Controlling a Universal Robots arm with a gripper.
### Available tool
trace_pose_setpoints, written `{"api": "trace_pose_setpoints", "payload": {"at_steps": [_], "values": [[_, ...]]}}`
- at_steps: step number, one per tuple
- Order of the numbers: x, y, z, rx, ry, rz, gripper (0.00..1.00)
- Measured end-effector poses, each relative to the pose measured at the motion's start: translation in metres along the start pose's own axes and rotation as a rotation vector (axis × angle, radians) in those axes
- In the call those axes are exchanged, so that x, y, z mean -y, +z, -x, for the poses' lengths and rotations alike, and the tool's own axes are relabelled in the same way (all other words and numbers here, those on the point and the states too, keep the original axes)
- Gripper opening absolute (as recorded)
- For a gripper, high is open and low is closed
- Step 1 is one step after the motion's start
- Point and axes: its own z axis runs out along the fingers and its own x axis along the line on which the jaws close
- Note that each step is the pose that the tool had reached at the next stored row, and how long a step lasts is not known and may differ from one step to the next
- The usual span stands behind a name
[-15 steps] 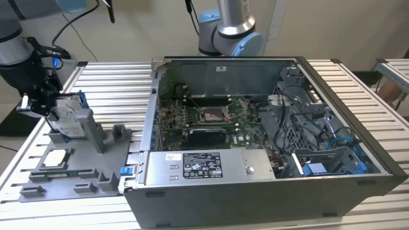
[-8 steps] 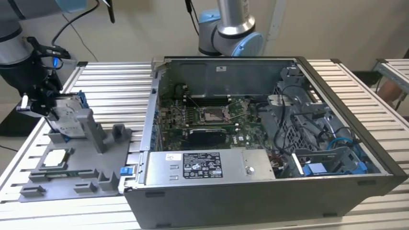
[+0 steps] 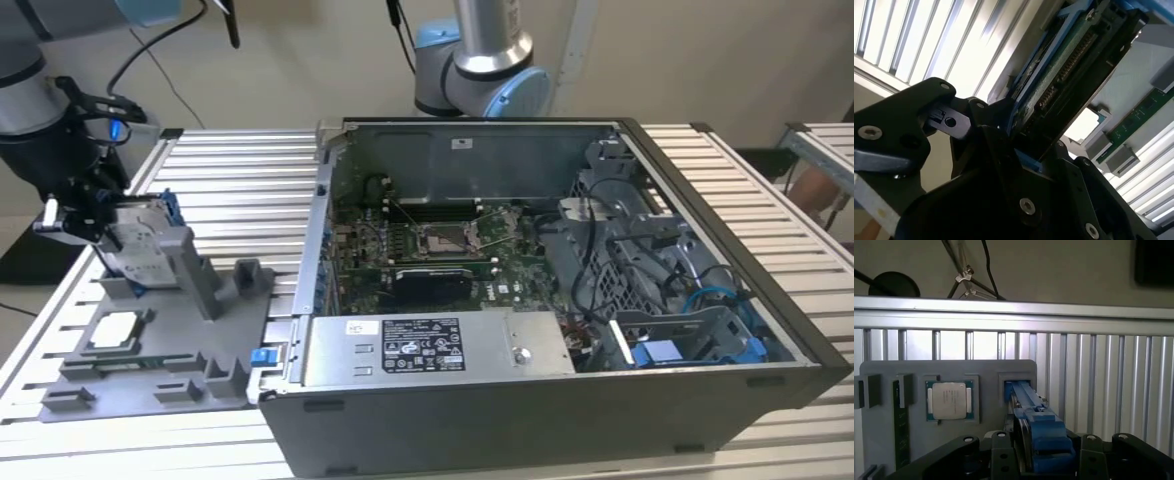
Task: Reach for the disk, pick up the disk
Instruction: 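Pick up the disk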
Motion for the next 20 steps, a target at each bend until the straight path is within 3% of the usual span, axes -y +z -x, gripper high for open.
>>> {"api": "trace_pose_setpoints", "payload": {"at_steps": [6, 10, 15, 18, 20], "values": [[-0.0015, 0.0001, 0.0000, 0.0014, -0.006, -0.0038, 0.00], [-0.0029, 0.0000, 0.0000, 0.0051, -0.009, -0.0195, 0.00], [-0.0038, -0.0009, 0.0001, 0.0048, -0.010, -0.0202, 0.00], [-0.0040, -0.0026, 0.0004, -0.0021, -0.010, -0.0202, 0.00], [-0.0042, -0.0034, 0.0003, -0.0025, -0.010, -0.0203, 0.00]]}}
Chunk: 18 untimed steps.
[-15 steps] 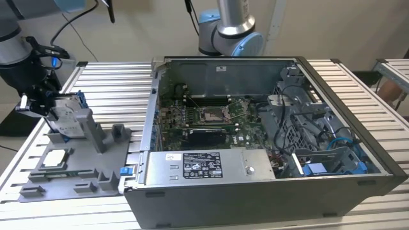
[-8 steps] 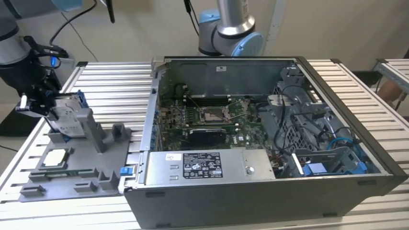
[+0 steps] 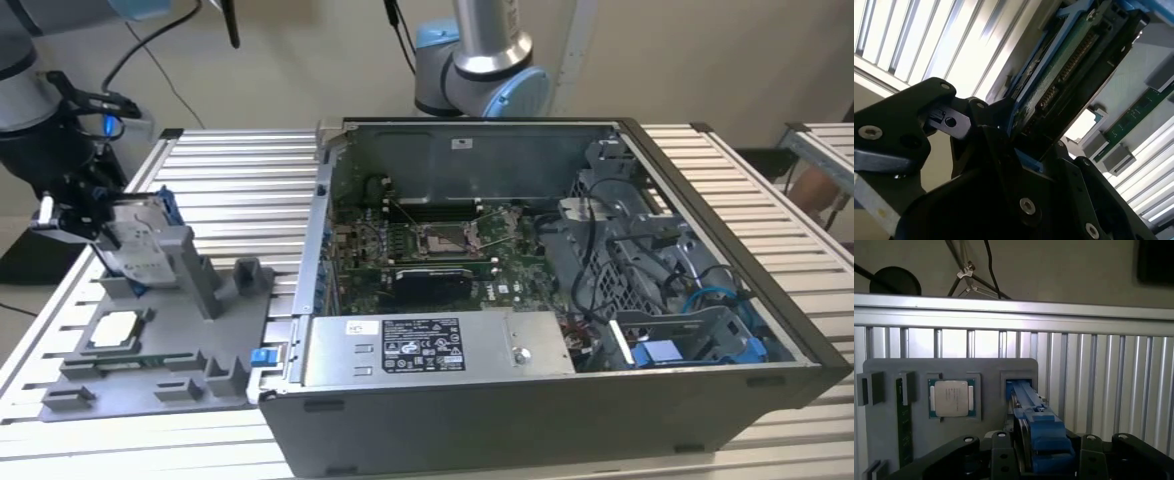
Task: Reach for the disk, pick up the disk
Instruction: 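Pick up the disk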
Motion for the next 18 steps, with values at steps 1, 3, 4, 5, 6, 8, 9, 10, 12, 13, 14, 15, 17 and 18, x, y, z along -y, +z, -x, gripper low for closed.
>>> {"api": "trace_pose_setpoints", "payload": {"at_steps": [1, 3, 4, 5, 6, 8, 9, 10, 12, 13, 14, 15, 17, 18], "values": [[-0.0001, -0.0008, 0.0001, 0.0002, 0.000, -0.0004, 0.00], [-0.0004, -0.0026, 0.0003, 0.0003, 0.000, -0.0007, 0.00], [-0.0005, -0.0032, 0.0003, 0.0003, 0.000, -0.0010, 0.00], [-0.0005, -0.0035, 0.0004, 0.0004, 0.000, -0.0012, 0.00], [-0.0005, -0.0038, 0.0004, 0.0005, 0.000, -0.0013, 0.00], [-0.0006, -0.0045, 0.0005, -0.0008, 0.000, -0.0012, 0.00], [-0.0006, -0.0049, 0.0006, -0.0041, 0.000, -0.0009, 0.00], [-0.0006, -0.0055, 0.0006, -0.0051, 0.000, -0.0006, 0.00], [-0.0007, -0.0079, 0.0008, -0.0040, 0.000, -0.0010, 0.00], [-0.0009, -0.0091, 0.0010, -0.0003, 0.000, -0.0021, 0.00], [-0.0010, -0.0105, 0.0011, 0.0030, 0.000, -0.0031, 0.00], [-0.0012, -0.0117, 0.0012, 0.0037, 0.000, -0.0032, 0.00], [-0.0014, -0.0139, 0.0014, 0.0037, 0.000, -0.0032, 0.00], [-0.0016, -0.0149, 0.0015, 0.0037, 0.000, -0.0031, 0.00]]}}
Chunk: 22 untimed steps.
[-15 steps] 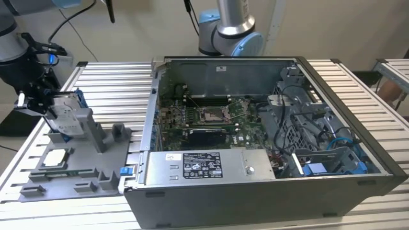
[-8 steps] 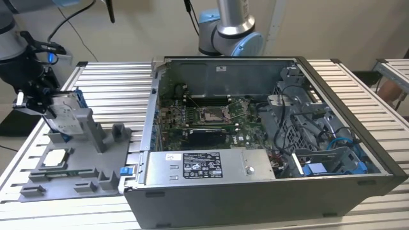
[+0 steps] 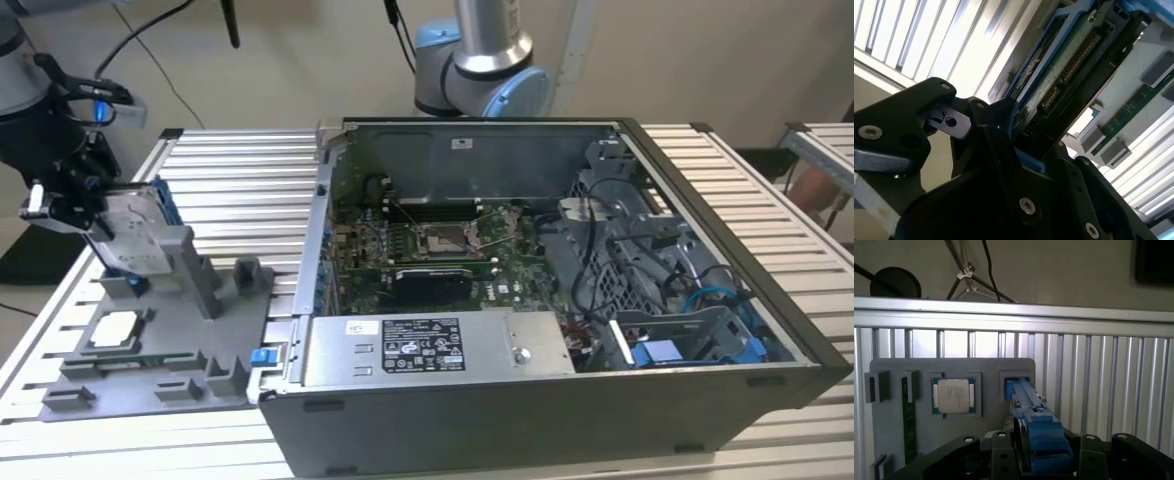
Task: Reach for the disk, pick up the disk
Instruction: 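Pick up the disk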
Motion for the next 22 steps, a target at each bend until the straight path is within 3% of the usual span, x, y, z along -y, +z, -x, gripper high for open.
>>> {"api": "trace_pose_setpoints", "payload": {"at_steps": [6, 22], "values": [[-0.0004, -0.0094, 0.0010, 0.0000, 0.000, -0.0002, 0.00], [-0.0005, -0.0507, 0.0052, 0.0000, 0.000, -0.0001, 0.00]]}}
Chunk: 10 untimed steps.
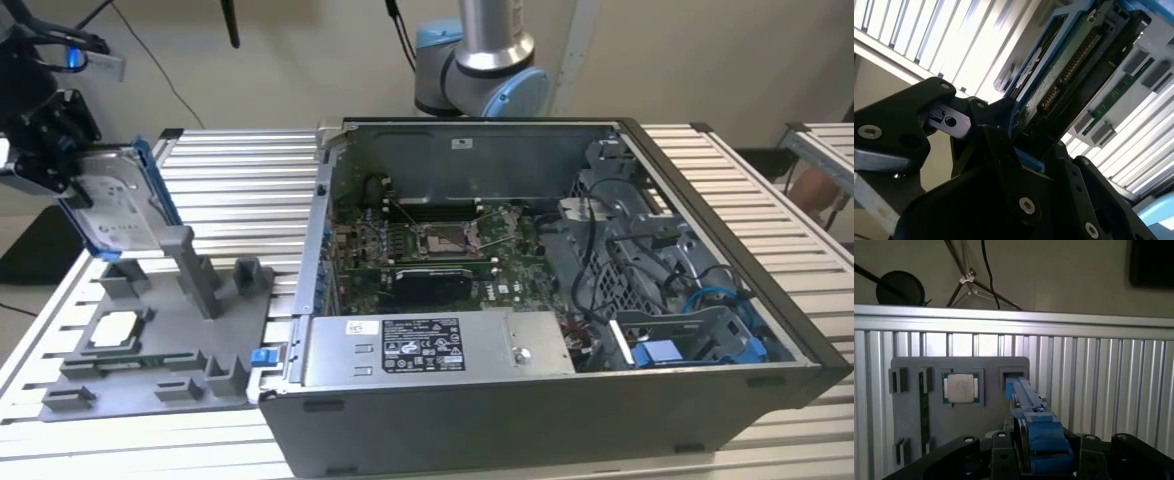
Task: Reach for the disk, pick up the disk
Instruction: 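Pick up the disk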
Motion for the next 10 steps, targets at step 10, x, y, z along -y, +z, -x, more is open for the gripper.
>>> {"api": "trace_pose_setpoints", "payload": {"at_steps": [10], "values": [[0.0000, -0.0159, 0.0012, -0.0001, 0.000, -0.0007, 0.00]]}}
